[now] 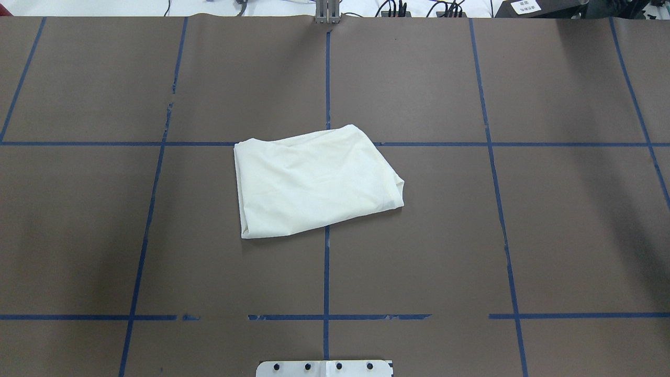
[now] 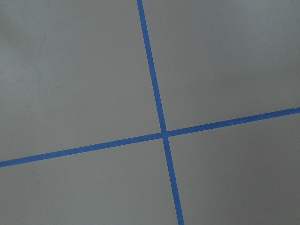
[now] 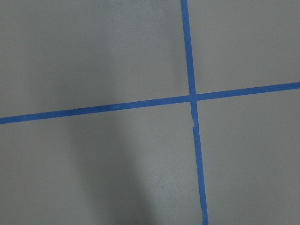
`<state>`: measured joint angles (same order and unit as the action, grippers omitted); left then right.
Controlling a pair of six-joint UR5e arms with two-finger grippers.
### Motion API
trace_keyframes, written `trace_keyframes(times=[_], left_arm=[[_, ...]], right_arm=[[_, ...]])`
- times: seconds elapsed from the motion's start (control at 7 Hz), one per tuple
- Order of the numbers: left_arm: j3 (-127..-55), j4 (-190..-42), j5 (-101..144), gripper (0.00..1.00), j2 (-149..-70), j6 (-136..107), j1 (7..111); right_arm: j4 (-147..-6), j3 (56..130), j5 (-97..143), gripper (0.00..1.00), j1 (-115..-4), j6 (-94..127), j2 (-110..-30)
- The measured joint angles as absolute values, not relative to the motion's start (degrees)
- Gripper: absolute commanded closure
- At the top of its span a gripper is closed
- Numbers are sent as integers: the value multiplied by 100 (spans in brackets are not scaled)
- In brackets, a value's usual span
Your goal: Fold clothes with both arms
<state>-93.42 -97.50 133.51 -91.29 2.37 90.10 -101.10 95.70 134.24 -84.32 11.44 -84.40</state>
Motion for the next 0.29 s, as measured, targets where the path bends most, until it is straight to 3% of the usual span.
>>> trace_keyframes(times=[0.29], left_arm=[[-9367, -9747, 13351, 0, -9150, 237, 9009]], right_arm=[[-10109, 9550, 13372, 0, -8429, 1124, -8476]])
